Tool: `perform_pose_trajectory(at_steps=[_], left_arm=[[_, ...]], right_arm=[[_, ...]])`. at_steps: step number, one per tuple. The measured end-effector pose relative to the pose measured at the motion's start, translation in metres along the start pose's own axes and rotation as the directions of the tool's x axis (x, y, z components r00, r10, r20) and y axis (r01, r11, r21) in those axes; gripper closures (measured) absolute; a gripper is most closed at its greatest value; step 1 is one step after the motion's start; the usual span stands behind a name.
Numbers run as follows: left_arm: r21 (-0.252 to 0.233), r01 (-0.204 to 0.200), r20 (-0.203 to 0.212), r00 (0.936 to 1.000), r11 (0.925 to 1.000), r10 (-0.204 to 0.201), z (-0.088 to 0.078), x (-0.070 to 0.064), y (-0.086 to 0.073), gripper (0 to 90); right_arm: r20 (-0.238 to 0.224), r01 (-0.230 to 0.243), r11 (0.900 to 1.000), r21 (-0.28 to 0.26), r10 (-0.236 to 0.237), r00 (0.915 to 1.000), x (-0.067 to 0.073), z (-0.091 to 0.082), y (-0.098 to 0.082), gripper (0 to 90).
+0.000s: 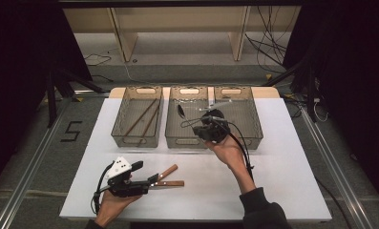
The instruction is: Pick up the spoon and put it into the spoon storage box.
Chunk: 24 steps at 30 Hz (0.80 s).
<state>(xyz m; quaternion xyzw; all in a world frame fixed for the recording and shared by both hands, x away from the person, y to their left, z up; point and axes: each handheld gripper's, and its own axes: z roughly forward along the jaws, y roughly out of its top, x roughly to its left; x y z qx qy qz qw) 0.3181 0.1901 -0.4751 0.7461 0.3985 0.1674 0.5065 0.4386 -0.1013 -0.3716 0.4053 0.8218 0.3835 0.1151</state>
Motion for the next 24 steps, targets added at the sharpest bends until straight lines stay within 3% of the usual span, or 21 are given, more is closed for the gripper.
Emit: perform_pose_trajectory(at_steps=[12,24], left_arm=[[-0.010,0.007,-0.001,1.0000,0.9999,-0.007,-0.001,0.001,0.000,20.3],[-0.014,0.009,-0.001,1.0000,0.9999,-0.009,-0.001,0.001,0.001,20.3]], right_arm=[[0.040,-0.070,0.997,0.012,0.069,0.9968,-0.017,0.026,0.040,89.7],[0.083,-0.107,0.993,0.047,0.103,0.9912,-0.027,0.054,0.050,89.7]])
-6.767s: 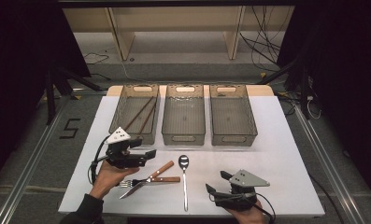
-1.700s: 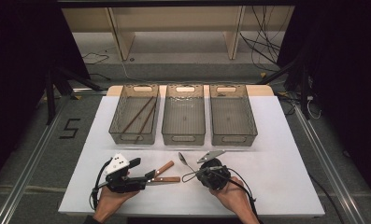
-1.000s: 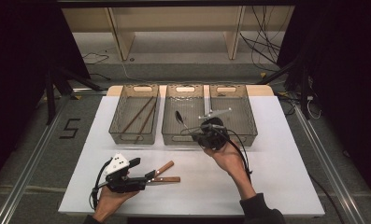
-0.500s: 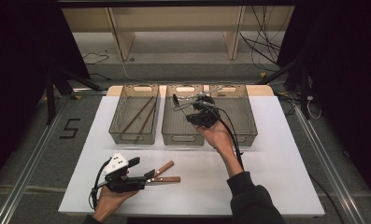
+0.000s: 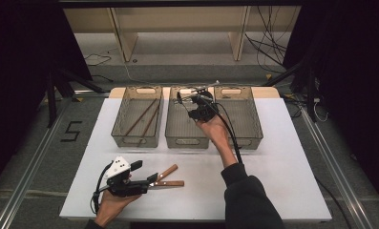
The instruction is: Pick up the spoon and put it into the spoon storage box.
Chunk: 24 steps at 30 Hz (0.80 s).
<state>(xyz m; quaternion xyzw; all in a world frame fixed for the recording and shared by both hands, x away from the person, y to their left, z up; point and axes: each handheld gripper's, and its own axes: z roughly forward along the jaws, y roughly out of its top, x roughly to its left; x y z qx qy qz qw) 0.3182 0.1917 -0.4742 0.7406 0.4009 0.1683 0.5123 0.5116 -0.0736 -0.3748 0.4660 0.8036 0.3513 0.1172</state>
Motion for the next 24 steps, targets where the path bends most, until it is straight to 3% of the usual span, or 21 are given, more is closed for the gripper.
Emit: perform_pose_trajectory(at_steps=[24], left_arm=[[-0.001,-0.005,0.007,1.0000,1.0000,0.005,0.000,0.000,0.000,19.7]], right_arm=[[0.052,-0.015,0.998,0.065,0.012,0.9986,-0.008,0.039,0.000,89.4]])
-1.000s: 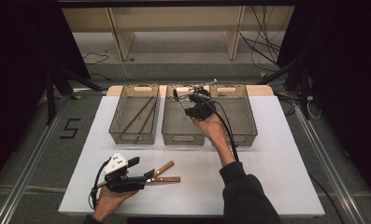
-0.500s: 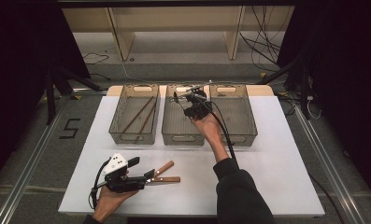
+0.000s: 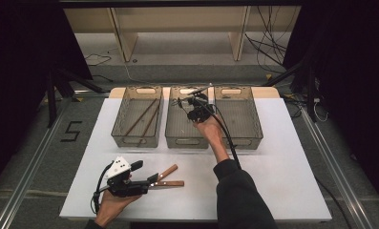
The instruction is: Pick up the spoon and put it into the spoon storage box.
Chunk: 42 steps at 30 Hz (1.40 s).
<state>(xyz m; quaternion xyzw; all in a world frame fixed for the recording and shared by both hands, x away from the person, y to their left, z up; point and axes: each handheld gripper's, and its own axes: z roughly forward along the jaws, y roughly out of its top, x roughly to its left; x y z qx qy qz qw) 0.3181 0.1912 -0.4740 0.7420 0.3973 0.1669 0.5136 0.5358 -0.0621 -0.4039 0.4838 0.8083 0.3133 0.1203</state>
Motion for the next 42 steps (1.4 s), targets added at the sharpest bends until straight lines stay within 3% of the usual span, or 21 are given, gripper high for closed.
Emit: perform_pose_trajectory(at_steps=[13,14,17,18,20,24,25,27,31,34,42], left_arm=[[0.002,0.002,0.000,1.0000,1.0000,-0.002,0.001,0.000,0.000,19.2],[0.002,-0.001,0.000,1.0000,1.0000,0.001,0.001,0.000,0.000,19.2],[0.002,0.003,0.000,1.0000,1.0000,-0.003,0.000,0.000,0.000,19.2],[0.003,0.003,0.000,1.0000,1.0000,-0.003,0.000,0.000,0.000,19.1],[0.000,0.006,-0.002,1.0000,1.0000,-0.006,0.000,0.000,0.000,19.1],[0.000,0.007,-0.003,1.0000,1.0000,-0.007,0.000,0.001,0.000,19.1],[0.000,0.007,-0.003,1.0000,1.0000,-0.007,0.000,0.001,0.000,19.1],[0.003,0.003,-0.008,1.0000,1.0000,-0.003,0.000,0.003,0.001,19.1],[0.006,0.012,-0.024,0.9996,0.9999,-0.012,-0.002,0.009,0.000,19.0],[-0.009,0.027,-0.034,0.9990,0.9996,-0.028,-0.005,0.012,0.001,19.0],[-0.012,0.037,-0.050,0.9980,0.9993,-0.037,-0.006,0.016,0.000,19.0]], right_arm=[[-0.001,0.014,1.000,0.019,-0.014,0.9999,0.001,0.007,-0.001,87.9],[-0.019,0.013,1.000,0.009,-0.012,0.9997,0.001,0.006,0.000,80.6],[-0.029,0.012,1.000,0.003,-0.012,0.9995,0.001,0.004,0.001,77.3],[-0.049,0.005,1.000,-0.009,-0.005,0.9988,0.001,0.001,0.001,71.3],[-0.060,0.007,1.000,-0.015,-0.008,0.9982,0.000,-0.001,0.001,68.6],[-0.093,0.021,0.999,-0.043,-0.025,0.9953,0.001,-0.014,0.001,58.9],[-0.105,0.029,0.998,-0.064,-0.036,0.9939,0.002,-0.023,-0.001,52.7],[-0.110,0.030,0.996,-0.083,-0.039,0.9932,0.003,-0.028,-0.003,50.2],[-0.157,0.050,0.988,-0.143,-0.073,0.9849,0.006,-0.049,-0.011,42.6],[-0.202,0.085,0.980,-0.182,-0.122,0.9717,0.010,-0.063,-0.022,39.9],[-0.261,0.158,0.965,-0.211,-0.211,0.9420,0.019,-0.082,-0.063,34.8]])
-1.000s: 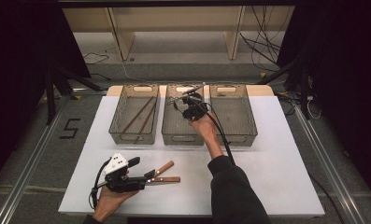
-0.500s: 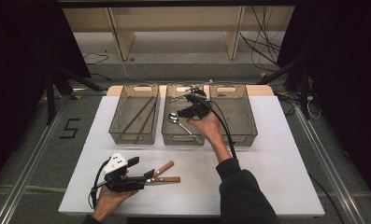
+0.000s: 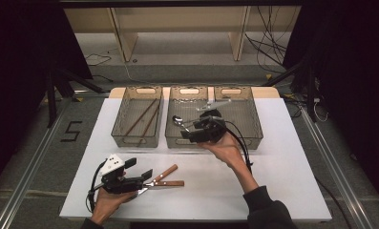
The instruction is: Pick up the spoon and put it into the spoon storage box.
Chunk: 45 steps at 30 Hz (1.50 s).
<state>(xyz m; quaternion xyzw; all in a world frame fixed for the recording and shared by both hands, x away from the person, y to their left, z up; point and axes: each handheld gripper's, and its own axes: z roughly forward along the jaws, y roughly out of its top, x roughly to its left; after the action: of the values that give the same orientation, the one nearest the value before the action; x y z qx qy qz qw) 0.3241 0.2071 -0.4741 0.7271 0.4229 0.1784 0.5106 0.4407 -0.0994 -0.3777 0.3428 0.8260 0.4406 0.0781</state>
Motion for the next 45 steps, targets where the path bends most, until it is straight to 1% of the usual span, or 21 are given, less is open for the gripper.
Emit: perform_pose_trajectory(at_steps=[1,5,7,11,13,16,18,20,22,24,27,30,33,38,40,41,42,43,45], left_arm=[[-0.002,-0.002,-0.002,1.0000,1.0000,0.002,0.000,0.001,0.000,19.0],[-0.015,0.010,-0.009,0.9999,0.9998,-0.010,-0.002,0.003,0.000,19.0],[-0.013,0.008,-0.010,0.9999,0.9999,-0.008,-0.003,0.005,0.000,19.0],[-0.021,0.031,-0.013,0.9994,0.9993,-0.031,-0.003,0.008,-0.001,19.0],[-0.020,0.030,-0.014,0.9994,0.9994,-0.030,-0.003,0.008,-0.001,19.0],[-0.015,0.026,-0.017,0.9995,0.9996,-0.026,-0.002,0.008,-0.001,19.0],[-0.019,0.030,-0.017,0.9994,0.9994,-0.031,-0.002,0.009,-0.001,19.0],[-0.019,0.036,-0.020,0.9991,0.9992,-0.036,-0.002,0.009,-0.001,19.0],[-0.021,0.039,-0.021,0.9990,0.9990,-0.040,-0.002,0.009,-0.001,18.9],[-0.026,0.041,-0.024,0.9989,0.9988,-0.041,-0.002,0.009,0.000,18.8],[-0.027,0.041,-0.026,0.9988,0.9988,-0.041,-0.002,0.009,0.000,18.7],[-0.027,0.037,-0.026,0.9989,0.9989,-0.038,-0.002,0.009,0.000,18.5],[-0.033,0.043,-0.028,0.9986,0.9985,-0.044,-0.003,0.010,0.000,18.4],[-0.038,0.046,-0.030,0.9984,0.9982,-0.047,-0.003,0.011,0.000,18.3],[-0.036,0.044,-0.029,0.9986,0.9984,-0.045,-0.003,0.010,0.000,18.2],[-0.037,0.045,-0.029,0.9985,0.9983,-0.046,-0.003,0.010,0.000,18.1],[-0.037,0.046,-0.028,0.9985,0.9982,-0.048,-0.003,0.010,0.000,18.1],[-0.037,0.047,-0.028,0.9984,0.9982,-0.048,-0.003,0.010,0.000,18.1],[-0.037,0.045,-0.029,0.9985,0.9983,-0.046,-0.004,0.010,0.000,18.0]], right_arm=[[-0.008,0.013,1.000,-0.001,-0.013,0.9999,0.003,-0.002,-0.004,34.4],[-0.051,0.049,0.999,-0.007,-0.050,0.9975,0.016,-0.006,-0.019,33.5],[-0.083,0.075,0.997,0.000,-0.075,0.9937,0.023,-0.007,-0.025,33.4],[-0.122,0.127,0.992,0.002,-0.126,0.9845,0.038,-0.006,-0.039,32.8],[-0.127,0.156,0.988,0.003,-0.154,0.9799,0.044,-0.006,-0.046,32.3],[-0.144,0.167,0.986,-0.006,-0.166,0.9755,0.051,-0.006,-0.056,32.2],[-0.152,0.182,0.983,0.007,-0.179,0.9720,0.056,-0.004,-0.059,31.9],[-0.154,0.203,0.979,0.008,-0.200,0.9677,0.061,-0.002,-0.061,31.8],[-0.173,0.214,0.977,0.013,-0.208,0.9626,0.065,0.001,-0.063,31.1],[-0.179,0.236,0.972,0.022,-0.228,0.9570,0.070,0.004,-0.065,30.8],[-0.195,0.258,0.966,0.032,-0.247,0.9492,0.074,0.008,-0.068,30.8],[-0.208,0.271,0.962,0.047,-0.256,0.9441,0.077,0.011,-0.071,30.8],[-0.214,0.272,0.961,0.052,-0.256,0.9427,0.080,0.014,-0.073,30.8],[-0.226,0.289,0.955,0.061,-0.269,0.9363,0.085,0.019,-0.075,30.3],[-0.235,0.297,0.952,0.066,-0.275,0.9323,0.086,0.021,-0.076,29.6],[-0.235,0.295,0.953,0.069,-0.272,0.9331,0.087,0.022,-0.077,29.4],[-0.239,0.300,0.951,0.069,-0.277,0.9307,0.087,0.023,-0.078,29.1],[-0.239,0.296,0.953,0.072,-0.271,0.9323,0.088,0.024,-0.078,28.7],[-0.241,0.301,0.951,0.076,-0.275,0.9307,0.090,0.026,-0.079,28.0]])
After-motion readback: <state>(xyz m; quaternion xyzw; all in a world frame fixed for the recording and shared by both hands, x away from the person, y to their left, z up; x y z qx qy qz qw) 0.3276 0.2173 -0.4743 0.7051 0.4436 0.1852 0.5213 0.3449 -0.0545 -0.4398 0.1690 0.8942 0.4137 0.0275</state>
